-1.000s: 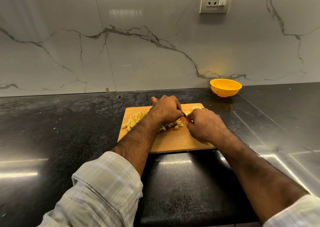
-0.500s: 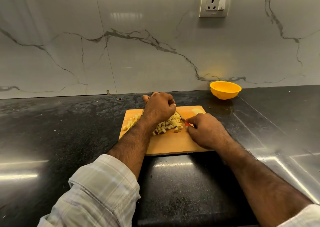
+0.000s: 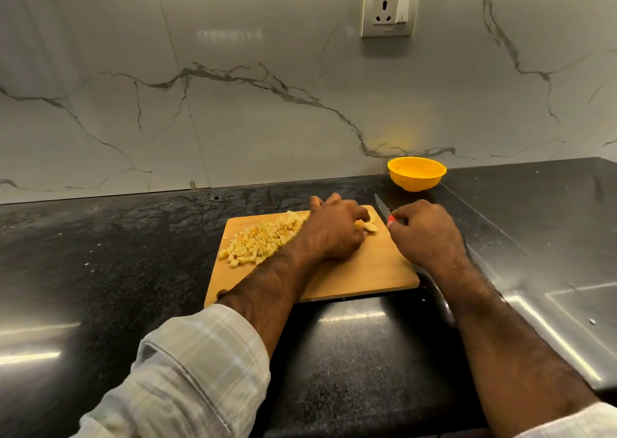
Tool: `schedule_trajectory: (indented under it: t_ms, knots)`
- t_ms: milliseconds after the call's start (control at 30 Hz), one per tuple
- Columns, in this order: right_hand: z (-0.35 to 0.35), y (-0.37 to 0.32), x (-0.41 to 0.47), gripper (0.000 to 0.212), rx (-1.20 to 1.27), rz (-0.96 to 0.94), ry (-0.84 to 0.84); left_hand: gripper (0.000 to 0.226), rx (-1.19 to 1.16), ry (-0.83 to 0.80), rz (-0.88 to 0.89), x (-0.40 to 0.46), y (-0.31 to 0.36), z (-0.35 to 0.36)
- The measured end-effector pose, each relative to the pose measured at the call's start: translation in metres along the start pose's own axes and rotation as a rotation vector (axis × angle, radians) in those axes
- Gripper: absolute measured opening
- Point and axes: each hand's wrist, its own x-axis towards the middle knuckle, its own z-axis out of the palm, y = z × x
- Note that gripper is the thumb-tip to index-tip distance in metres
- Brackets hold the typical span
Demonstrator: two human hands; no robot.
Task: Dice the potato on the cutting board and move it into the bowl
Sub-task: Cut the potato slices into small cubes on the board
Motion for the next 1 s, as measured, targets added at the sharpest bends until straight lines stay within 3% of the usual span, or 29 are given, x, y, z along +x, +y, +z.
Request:
schedule_trajectory:
  t_ms: [133, 267, 433, 667, 1000]
  knots:
    - [-0.001, 0.004, 0.003, 0.021, -0.015, 0.047, -0.002, 0.037, 0.037, -0.084, 0.032, 0.011, 0.011, 0.004]
    - [-0.001, 0.003, 0.004, 0.027, 0.013, 0.025, -0.009, 0.03, 0.03, -0.034, 0.0, 0.015, 0.012, 0.007]
    - [0.0, -0.002, 0.002, 0.036, 0.039, -0.044, -0.036, 0.012, -0.351, 0.059, -0.145, 0.012, -0.009, -0.005]
    - [0.013, -0.014, 0.001, 0.036, -0.051, -0.044, -0.273, 0.013, -0.123, 0.014, -0.178, 0.002, -0.025, -0.009]
    - [0.018, -0.014, 0.003, 0.039, -0.082, -0.023, -0.304, 0.017, -0.115, -0.072, -0.174, 0.005, -0.019, -0.01]
